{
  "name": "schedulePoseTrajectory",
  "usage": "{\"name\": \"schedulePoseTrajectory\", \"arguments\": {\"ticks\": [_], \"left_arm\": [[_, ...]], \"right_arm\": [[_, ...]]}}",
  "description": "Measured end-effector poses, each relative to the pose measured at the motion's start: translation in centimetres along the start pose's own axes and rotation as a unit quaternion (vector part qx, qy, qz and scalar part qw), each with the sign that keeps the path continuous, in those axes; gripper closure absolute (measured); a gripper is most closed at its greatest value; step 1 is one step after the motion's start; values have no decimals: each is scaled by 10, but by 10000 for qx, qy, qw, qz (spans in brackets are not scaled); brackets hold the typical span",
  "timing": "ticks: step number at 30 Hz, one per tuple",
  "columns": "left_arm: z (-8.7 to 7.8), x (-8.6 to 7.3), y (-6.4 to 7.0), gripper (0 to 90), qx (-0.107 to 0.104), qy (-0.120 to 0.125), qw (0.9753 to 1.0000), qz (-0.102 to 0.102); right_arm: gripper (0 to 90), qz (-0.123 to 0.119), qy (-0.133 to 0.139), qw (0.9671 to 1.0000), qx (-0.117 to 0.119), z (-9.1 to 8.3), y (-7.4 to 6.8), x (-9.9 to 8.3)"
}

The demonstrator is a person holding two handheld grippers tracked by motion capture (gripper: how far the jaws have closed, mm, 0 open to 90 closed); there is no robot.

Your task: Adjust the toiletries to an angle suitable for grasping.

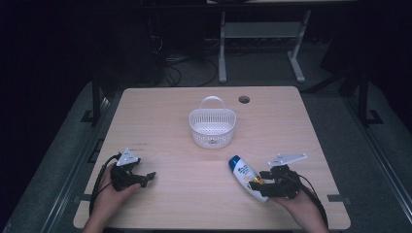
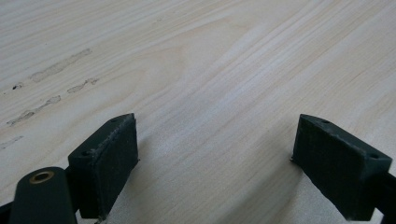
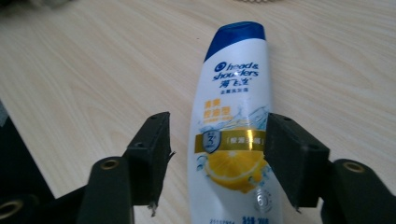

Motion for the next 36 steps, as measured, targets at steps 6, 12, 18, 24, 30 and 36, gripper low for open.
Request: {"name": "schedulePoseTrajectory", "arguments": {"ticks": [6, 12, 18, 24, 30, 36], "left_arm": [[0, 0, 0, 137, -1, -2, 10000, 0], [0, 0, 0, 136, -4, -5, 10000, 0], [0, 0, 0, 137, -7, -3, 10000, 0], [0, 0, 0, 137, -10, -9, 10000, 3], [0, 0, 0, 137, -13, -11, 10000, 3], [0, 0, 0, 137, -15, -13, 10000, 3]], "right_arm": [[328, 69, -125, 9999, -82, 5, 4, 7], [289, 57, -221, 9996, -138, 9, 7, 15], [248, 21, -314, 9993, -178, 16, 8, 22], [223, -23, -422, 9989, -181, 25, 6, 29], [207, -63, -537, 9983, -230, 34, 5, 34], [196, -131, -646, 9975, -247, 44, 2, 39]]}}
Point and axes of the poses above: each handheld gripper's, and its own axes: z roughly forward along the jaws, x roughly out of its top, y roughly to its right, the point moved 6 cm from there along z, roughly forward along the jaws, and after that the axes turned 3 degrees about -x, right-handed, at the moved point
